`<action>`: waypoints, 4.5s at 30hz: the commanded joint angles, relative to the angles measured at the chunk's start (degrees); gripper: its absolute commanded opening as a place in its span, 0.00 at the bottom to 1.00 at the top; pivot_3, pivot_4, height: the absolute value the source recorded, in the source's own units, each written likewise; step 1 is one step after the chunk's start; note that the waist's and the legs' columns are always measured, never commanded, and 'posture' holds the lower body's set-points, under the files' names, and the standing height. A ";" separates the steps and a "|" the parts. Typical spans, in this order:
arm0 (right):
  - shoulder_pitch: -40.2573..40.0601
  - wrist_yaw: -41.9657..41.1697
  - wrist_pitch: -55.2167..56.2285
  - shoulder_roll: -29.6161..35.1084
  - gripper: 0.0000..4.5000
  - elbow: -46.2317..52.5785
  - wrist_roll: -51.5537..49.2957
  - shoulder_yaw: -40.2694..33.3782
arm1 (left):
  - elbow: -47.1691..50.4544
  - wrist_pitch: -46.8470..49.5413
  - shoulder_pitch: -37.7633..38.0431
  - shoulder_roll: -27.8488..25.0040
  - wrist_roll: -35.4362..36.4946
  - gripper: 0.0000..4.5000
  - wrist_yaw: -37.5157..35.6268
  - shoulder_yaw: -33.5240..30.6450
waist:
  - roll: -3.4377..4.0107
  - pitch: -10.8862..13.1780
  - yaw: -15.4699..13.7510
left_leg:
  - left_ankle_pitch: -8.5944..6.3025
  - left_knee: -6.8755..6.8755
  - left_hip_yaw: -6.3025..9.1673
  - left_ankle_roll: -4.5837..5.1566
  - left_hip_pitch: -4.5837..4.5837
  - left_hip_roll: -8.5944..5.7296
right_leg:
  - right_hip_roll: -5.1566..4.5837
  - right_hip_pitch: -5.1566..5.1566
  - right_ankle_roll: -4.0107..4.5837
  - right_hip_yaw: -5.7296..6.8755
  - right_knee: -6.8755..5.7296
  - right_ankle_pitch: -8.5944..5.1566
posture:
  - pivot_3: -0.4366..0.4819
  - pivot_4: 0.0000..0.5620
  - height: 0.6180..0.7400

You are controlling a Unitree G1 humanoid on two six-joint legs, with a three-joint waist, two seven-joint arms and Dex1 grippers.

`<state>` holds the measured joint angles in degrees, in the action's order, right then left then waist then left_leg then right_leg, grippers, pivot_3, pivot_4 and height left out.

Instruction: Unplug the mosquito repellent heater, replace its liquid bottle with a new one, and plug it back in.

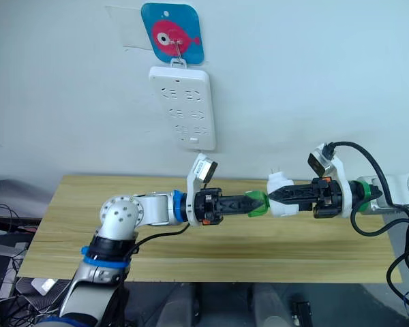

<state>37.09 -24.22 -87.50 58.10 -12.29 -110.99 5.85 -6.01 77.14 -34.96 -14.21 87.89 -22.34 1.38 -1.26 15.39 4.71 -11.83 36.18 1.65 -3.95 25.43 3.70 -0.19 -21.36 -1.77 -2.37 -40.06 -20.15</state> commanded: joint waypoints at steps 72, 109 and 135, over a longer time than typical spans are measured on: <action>3.10 -6.79 -2.46 -3.79 0.67 -0.36 7.25 -1.60 | 2.68 -8.12 0.03 -10.97 0.73 0.50 -8.69 7.04 | 0.08 -0.03 -0.95 | -0.02 0.85 0.21 0.05 0.03 0.00 | 0.06 -0.06 -0.03 0.02 -0.96 0.01 | 0.34 0.47 1.00; 3.05 -6.45 -4.76 -6.21 0.67 -2.71 9.77 -6.60 | -3.24 -135.50 9.25 -9.50 -94.49 0.99 -23.03 12.31 | 0.12 0.02 -2.24 | -0.13 0.64 -0.19 0.22 0.09 0.02 | -0.01 -0.07 -0.03 -0.21 -0.50 0.04 | 0.33 0.47 1.00; 1.30 -3.50 -2.64 -6.07 0.67 -1.27 4.60 -5.32 | -9.10 -138.15 1.97 -7.93 -97.41 0.50 -13.09 20.89 | 0.12 0.02 -1.42 | -0.14 0.69 -0.16 0.23 0.09 0.02 | 0.00 -0.08 -0.03 -0.17 -0.63 0.04 | 0.32 0.47 1.00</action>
<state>38.60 -27.22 -90.40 51.20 -15.26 -103.63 1.41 -17.42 -62.97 -33.26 -21.95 -13.75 -34.35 20.40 -1.14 15.41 3.30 -11.97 36.87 1.49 -3.72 25.53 3.72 -0.20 -21.44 -1.80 -2.54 -40.70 -20.11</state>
